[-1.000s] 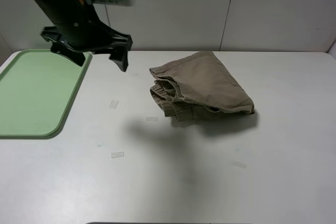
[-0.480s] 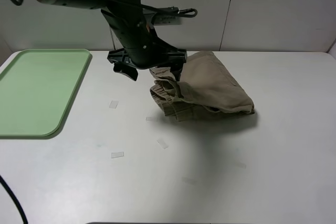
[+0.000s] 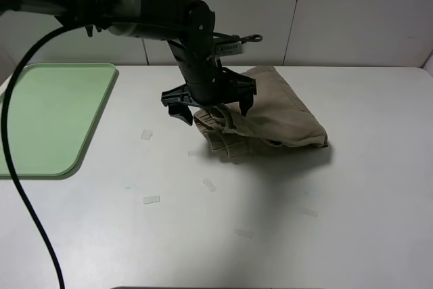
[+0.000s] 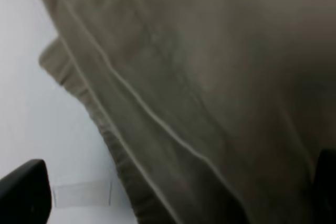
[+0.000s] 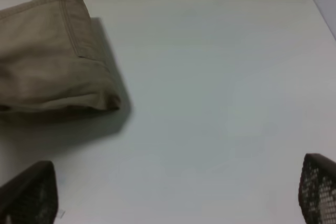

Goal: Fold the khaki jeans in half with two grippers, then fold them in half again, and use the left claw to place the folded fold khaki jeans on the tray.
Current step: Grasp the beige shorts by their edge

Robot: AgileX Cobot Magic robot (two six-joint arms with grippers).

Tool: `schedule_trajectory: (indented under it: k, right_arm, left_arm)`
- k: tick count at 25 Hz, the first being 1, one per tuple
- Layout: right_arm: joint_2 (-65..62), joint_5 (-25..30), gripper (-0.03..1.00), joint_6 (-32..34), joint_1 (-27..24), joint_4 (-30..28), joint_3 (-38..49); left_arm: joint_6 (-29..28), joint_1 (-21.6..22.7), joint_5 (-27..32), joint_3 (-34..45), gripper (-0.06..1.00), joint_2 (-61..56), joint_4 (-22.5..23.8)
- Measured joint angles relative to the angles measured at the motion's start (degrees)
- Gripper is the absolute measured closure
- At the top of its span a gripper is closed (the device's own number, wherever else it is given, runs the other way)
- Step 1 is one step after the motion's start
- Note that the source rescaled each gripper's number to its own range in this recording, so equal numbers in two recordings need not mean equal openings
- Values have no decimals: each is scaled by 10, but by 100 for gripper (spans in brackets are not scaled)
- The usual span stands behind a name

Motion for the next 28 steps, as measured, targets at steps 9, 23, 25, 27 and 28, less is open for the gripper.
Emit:
schedule_trajectory:
  k: [9,23,25,27,28]
  right_arm:
    - [0,0,-3,0,0,1,0]
    - [0,0,-3,0,0,2,0]
    - [0,0,-3,0,0,2,0]
    - [0,0,-3,0,0,2,0]
    - [0,0,-3,0,0,3,0]
  left_arm:
    - [-60,-10,-50,-1,-5,48,1]
    - [-71,-11,-199,-6,-5,91,7]
    - [-71,-11,-206,-6,-1,93,8]
    - [-71,-11,-208,-7,9,95,11]
    - [-70,-11,-211,-7,15,95,11]
